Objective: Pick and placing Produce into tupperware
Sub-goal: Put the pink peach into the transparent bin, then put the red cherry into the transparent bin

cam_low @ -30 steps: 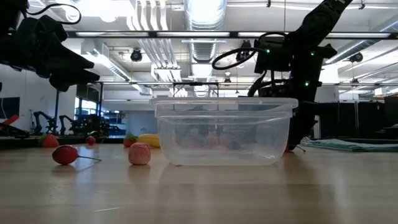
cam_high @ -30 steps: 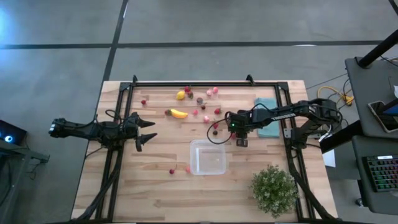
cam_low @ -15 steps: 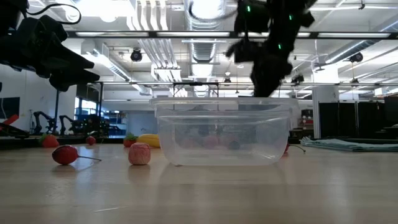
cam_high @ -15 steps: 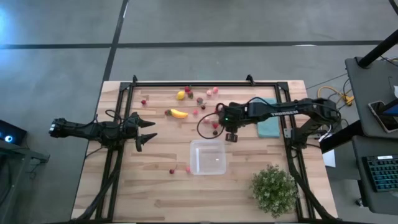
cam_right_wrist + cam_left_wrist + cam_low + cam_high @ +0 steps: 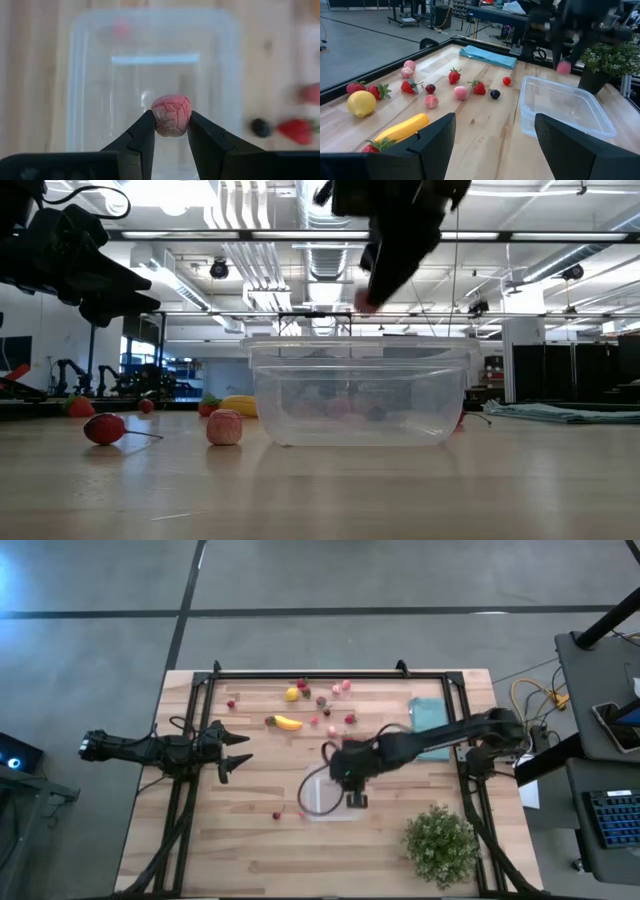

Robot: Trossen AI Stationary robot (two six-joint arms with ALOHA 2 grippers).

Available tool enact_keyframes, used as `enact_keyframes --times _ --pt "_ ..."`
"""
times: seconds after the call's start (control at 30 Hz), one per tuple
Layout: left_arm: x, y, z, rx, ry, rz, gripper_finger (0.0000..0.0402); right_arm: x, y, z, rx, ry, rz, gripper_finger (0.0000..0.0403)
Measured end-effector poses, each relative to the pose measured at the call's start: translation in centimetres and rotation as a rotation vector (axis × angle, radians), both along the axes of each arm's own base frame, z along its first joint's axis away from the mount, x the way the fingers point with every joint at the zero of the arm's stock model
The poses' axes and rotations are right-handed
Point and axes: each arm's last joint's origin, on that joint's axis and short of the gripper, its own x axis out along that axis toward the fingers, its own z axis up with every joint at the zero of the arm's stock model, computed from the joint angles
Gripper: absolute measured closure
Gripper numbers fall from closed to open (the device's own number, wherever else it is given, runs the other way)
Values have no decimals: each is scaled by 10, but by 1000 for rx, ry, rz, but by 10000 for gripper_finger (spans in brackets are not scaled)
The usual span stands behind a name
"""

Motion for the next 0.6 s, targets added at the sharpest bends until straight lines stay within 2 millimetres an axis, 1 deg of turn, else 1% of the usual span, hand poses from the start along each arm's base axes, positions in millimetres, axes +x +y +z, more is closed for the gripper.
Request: enact_keyframes --times 0.1,0.17,0.23,0.3,0.4,0.5,0.6 --pt "0 0 0 0 0 0 143 10 10 -18 -3 51 -14 303" --pt "0 0 0 0 0 0 143 14 13 -22 -23 54 -35 299" --pt "0 0 0 0 -1 0 143 15 14 -25 -41 69 -69 287" --pt "0 0 0 0 0 0 143 14 13 -27 -37 94 -104 267" --pt "0 0 0 0 0 0 143 10 12 -30 -42 114 -157 227" --pt "0 0 0 0 0 0 143 5 9 -31 -89 152 -205 185" --pt "0 0 0 0 -1 0 143 -1 5 -28 -185 184 -263 153"
